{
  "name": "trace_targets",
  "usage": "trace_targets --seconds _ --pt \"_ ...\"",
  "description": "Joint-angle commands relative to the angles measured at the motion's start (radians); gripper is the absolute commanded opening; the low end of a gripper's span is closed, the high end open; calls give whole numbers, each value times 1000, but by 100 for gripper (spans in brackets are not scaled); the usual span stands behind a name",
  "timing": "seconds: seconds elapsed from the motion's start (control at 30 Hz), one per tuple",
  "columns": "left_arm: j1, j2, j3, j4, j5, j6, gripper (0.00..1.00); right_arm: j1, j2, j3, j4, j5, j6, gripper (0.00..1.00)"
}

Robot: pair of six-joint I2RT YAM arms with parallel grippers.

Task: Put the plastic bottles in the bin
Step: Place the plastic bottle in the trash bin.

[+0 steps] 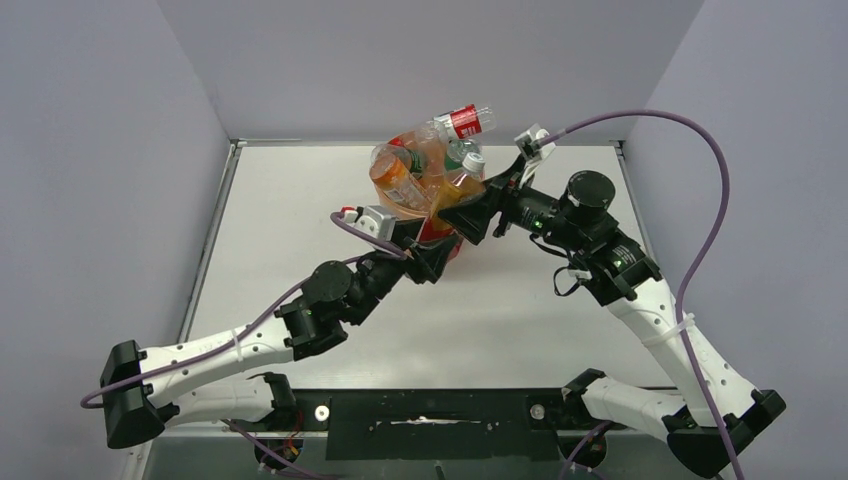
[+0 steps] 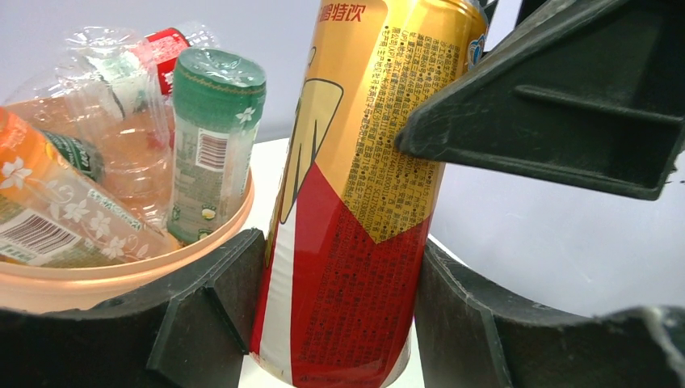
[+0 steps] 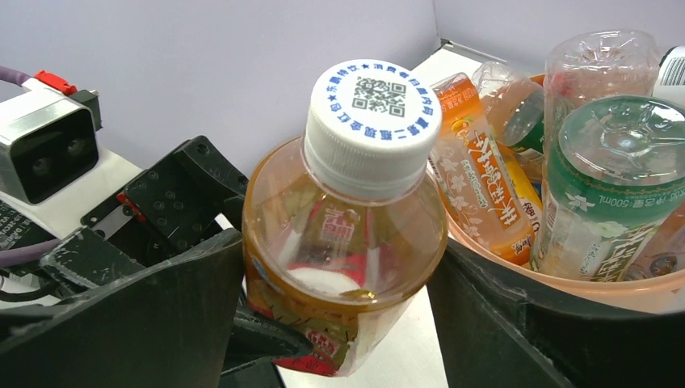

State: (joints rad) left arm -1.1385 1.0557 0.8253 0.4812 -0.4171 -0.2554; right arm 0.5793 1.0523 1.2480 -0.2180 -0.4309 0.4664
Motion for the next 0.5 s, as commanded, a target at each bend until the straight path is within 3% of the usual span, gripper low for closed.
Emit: trace_targets --seconds 0.0,0.13,0.27,0.4,0.47 --pt "23 -49 -4 40 7 -14 48 2 -8 57 45 45 0 78" --pt "34 -50 -9 34 11 -16 48 4 -9 64 40 52 -1 80" --pt "39 -41 -7 34 23 -19 48 7 7 73 34 47 -5 66" --pt "43 -26 7 31 48 -18 48 11 37 84 30 37 -11 73" --pt "44 -19 15 22 54 -16 48 16 47 89 30 39 -14 70"
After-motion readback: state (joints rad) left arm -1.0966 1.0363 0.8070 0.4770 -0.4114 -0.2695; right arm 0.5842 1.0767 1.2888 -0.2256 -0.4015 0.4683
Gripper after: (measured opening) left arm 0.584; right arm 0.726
